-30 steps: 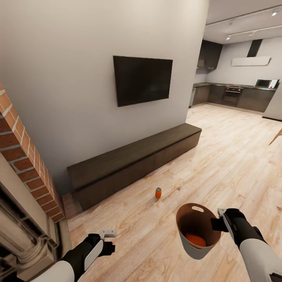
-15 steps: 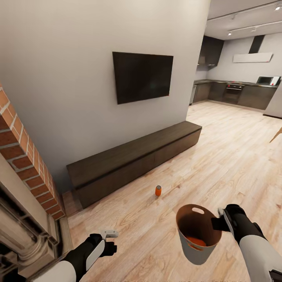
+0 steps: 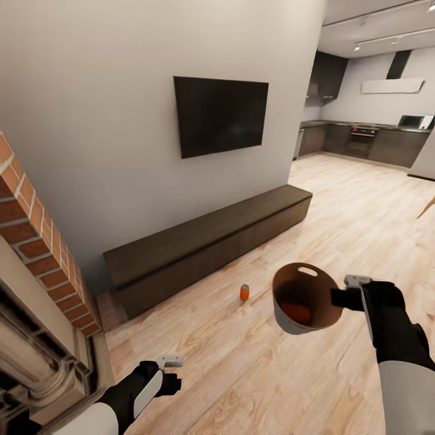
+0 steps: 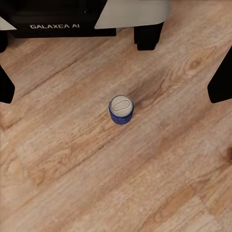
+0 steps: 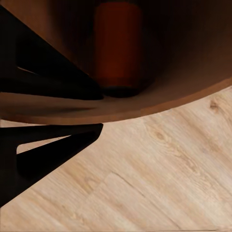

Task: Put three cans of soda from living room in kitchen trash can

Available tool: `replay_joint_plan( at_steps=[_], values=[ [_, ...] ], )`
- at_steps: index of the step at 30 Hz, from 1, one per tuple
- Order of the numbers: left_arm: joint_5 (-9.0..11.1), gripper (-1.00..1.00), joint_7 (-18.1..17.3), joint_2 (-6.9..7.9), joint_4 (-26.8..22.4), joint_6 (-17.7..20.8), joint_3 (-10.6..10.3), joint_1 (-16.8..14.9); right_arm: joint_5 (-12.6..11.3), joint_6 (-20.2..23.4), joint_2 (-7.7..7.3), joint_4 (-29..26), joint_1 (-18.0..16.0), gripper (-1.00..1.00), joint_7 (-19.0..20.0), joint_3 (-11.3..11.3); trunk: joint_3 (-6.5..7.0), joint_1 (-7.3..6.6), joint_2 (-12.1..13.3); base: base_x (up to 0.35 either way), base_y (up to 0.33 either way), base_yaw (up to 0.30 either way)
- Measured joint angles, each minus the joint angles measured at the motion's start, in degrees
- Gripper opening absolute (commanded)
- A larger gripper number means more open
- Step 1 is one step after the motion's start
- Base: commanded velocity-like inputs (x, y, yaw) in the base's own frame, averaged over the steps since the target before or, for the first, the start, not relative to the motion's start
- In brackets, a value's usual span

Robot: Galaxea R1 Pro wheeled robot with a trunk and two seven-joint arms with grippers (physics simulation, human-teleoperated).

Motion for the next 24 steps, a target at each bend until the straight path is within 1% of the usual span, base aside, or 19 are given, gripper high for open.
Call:
replay_joint_plan(
  at_steps=[2, 3, 5, 6, 7, 8, 10, 11, 12, 16, 17, 21, 22, 24],
  values=[
    [0.0, 1.0, 0.0, 0.02, 0.0, 0.0, 0.1, 0.0, 0.8, -0.1, 0.96, -1.9, 0.7, -1.0, 0.0, 0.3, -0.12, 0.0, 0.0, 0.0, 0.0, 0.094],
    [0.0, 1.0, -0.1, 0.04, 0.0, 0.0, 0.1, 0.0, 1.9, -0.3, 1.91, -3.0, 1.1, -1.0, 0.0, 0.9, -0.19, 0.0, 0.0, 0.0, 0.0, 0.109],
    [0.0, 1.0, -0.1, 0.04, -0.1, 0.0, 0.1, 0.0, 0.4, 0.0, 2.65, -3.8, 1.2, -1.0, 0.2, 2.1, -0.32, 0.0, 0.0, 0.0, 0.0, 0.12],
    [0.0, 1.0, 0.0, 0.04, -0.1, 0.0, 0.1, 0.0, 0.4, 0.0, 3.2, -4.3, 1.2, -1.0, 0.2, 3.4, -0.38, 0.0, 0.0, 0.0, 0.0, 0.127],
    [0.0, 1.0, 0.0, 0.05, -0.1, 0.0, 0.1, 0.0, -0.3, 0.1, 3.55, -4.5, 1.1, -1.0, 0.3, 4.2, -0.46, 0.0, 0.0, 0.0, 0.0, 0.132],
    [0.0, 1.0, 0.0, 0.02, -0.1, 0.0, 0.1, 0.0, 0.7, 0.0, 4.61, -4.7, 0.9, -1.0, 0.2, 5.4, -0.53, 0.0, 0.0, 0.0, 0.0, 0.134],
    [0.0, 1.0, 0.0, 0.01, -0.1, 0.0, 0.0, 0.0, 0.0, 0.1, 5.76, -4.3, 0.8, -1.0, 0.3, 6.3, -0.67, 0.0, 0.0, 0.0, 0.0, 0.137],
    [0.0, 1.0, 0.0, 0.0, -0.1, 0.0, 0.0, 0.0, -0.6, 0.1, 6.01, -4.1, 0.8, -1.0, 0.4, 6.5, -0.74, 0.0, 0.0, 0.0, 0.0, 0.138],
    [0.0, 1.0, 0.0, 0.0, -0.1, 0.0, 0.0, 0.0, -0.8, 0.1, 6.21, -4.0, 0.8, -1.0, 0.4, 6.5, -0.82, 0.0, 0.0, 0.0, 0.0, 0.139],
    [0.0, 1.0, 0.1, -0.28, -0.1, -0.1, 0.0, 0.1, 1.5, -0.2, 6.96, -3.8, 0.8, -1.0, 0.2, 6.9, -1.11, 0.0, 0.0, 0.0, 0.0, 0.142],
    [0.0, 1.0, 0.1, -0.55, -0.1, -0.1, 0.0, 0.1, 2.0, -0.2, 7.47, -3.8, 0.8, -1.0, 0.1, 7.0, -1.18, 0.0, 0.0, 0.0, 0.0, 0.146],
    [-0.1, 1.0, 0.2, -0.95, -0.1, -0.2, 0.0, 0.1, -0.5, 0.1, 8.43, -4.6, 0.7, -1.0, 0.4, 7.0, -1.47, 0.0, 0.0, 0.0, 0.0, 0.151],
    [-0.1, 1.0, 0.2, -0.98, -0.1, -0.2, 0.0, 0.1, -0.6, 0.1, 8.5, -5.1, 0.7, -1.0, 0.4, 7.0, -1.53, 0.0, 0.0, 0.0, 0.0, 0.153],
    [-0.1, 1.0, 0.2, -1.03, -0.1, -0.1, 0.0, 0.1, 0.7, -0.1, 8.62, -5.9, 0.8, -1.0, 0.2, 7.0, -1.68, 0.0, 0.0, 0.0, 0.0, 0.154]
  ],
)
